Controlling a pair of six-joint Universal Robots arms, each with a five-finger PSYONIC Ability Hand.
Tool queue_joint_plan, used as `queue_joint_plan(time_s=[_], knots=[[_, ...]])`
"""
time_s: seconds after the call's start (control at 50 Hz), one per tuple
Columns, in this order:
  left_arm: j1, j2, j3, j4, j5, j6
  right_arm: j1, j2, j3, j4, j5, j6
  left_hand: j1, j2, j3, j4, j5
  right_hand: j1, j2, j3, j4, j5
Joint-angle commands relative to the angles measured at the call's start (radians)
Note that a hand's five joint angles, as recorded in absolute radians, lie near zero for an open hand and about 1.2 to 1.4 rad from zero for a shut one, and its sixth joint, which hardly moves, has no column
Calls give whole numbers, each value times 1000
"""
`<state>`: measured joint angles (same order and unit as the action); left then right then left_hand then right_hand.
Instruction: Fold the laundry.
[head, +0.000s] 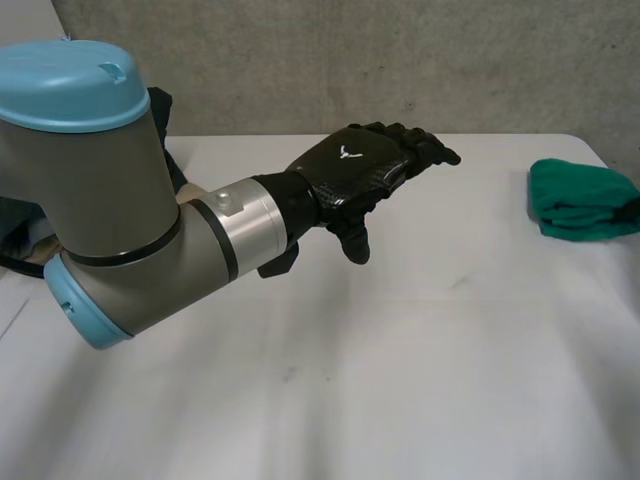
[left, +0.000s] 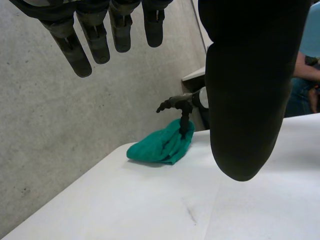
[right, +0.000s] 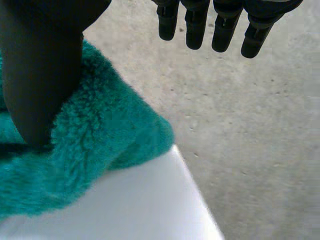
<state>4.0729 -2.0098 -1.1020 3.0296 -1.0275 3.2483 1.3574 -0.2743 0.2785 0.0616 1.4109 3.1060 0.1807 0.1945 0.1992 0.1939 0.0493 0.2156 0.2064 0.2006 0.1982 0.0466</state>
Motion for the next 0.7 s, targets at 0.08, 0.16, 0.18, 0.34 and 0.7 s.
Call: queue_joint_plan(time_s=[0.08, 0.16, 0.18, 0.34, 0.7], knots=[[7, 11, 1, 0, -17, -1, 26, -219, 263, -113, 125, -319, 6, -7, -12, -7, -37, -41, -32, -26, -24, -47], [20, 14, 4, 2, -83, 1, 29, -419, 543, -241, 63, -334, 9, -4, -9, -4, -34, -41, -32, -26, -24, -47], [35, 17, 10, 6, -124, 2, 32, -498, 659, -299, 19, -334, 9, -4, -9, -4, -34, -41, -32, -26, -24, -47], [268, 68, 53, 99, -422, 51, 170, -785, 1111, -448, -271, -368, 15, 1, -3, 2, -28, -41, -32, -26, -24, -47], [702, -510, 409, 236, -410, 620, 293, -1007, 1473, -183, -339, -635, 88, 74, 70, 75, 45, -41, -32, -26, -24, -47]])
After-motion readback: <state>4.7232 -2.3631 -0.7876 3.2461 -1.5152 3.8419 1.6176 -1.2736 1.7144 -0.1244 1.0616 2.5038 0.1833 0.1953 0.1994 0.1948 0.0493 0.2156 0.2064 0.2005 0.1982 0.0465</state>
